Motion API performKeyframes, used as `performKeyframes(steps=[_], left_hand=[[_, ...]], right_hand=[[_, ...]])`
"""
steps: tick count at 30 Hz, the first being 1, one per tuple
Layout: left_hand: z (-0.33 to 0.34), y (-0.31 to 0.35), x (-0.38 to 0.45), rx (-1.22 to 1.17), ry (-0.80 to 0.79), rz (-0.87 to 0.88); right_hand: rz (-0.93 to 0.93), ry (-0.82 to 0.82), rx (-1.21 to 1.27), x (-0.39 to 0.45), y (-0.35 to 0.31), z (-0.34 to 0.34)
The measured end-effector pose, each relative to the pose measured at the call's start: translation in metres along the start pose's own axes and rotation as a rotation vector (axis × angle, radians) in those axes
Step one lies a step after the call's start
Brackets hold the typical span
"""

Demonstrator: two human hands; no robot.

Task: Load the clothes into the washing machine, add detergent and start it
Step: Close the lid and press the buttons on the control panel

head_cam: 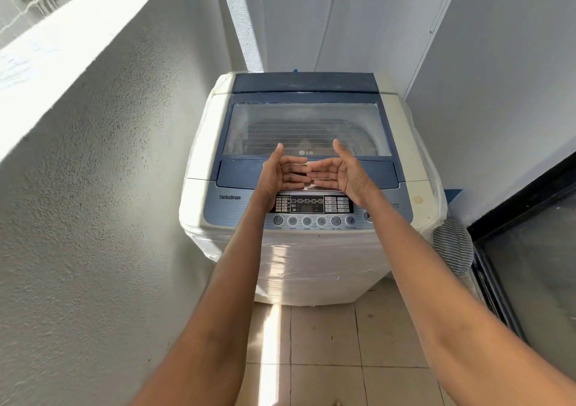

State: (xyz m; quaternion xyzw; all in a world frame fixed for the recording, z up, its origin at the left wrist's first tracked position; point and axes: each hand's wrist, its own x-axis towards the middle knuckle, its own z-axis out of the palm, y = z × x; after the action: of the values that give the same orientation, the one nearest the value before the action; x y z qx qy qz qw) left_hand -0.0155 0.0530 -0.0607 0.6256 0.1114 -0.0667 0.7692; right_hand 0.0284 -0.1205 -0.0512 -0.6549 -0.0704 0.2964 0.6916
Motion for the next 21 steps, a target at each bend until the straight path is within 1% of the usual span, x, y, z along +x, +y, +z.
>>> performKeyframes(steps=[14, 21], left_hand=[[0.0030, -0.0004, 0.0011, 0.039, -0.005, -0.024], [0.0040, -0.0047, 0.0034, 0.114, 0.029, -0.013]], right_hand=[[-0.005, 0.022, 0.008, 0.0001, 0.0006, 0.0001], [-0.015, 0.103, -0.072, 0.0027, 0.0050, 0.0061]])
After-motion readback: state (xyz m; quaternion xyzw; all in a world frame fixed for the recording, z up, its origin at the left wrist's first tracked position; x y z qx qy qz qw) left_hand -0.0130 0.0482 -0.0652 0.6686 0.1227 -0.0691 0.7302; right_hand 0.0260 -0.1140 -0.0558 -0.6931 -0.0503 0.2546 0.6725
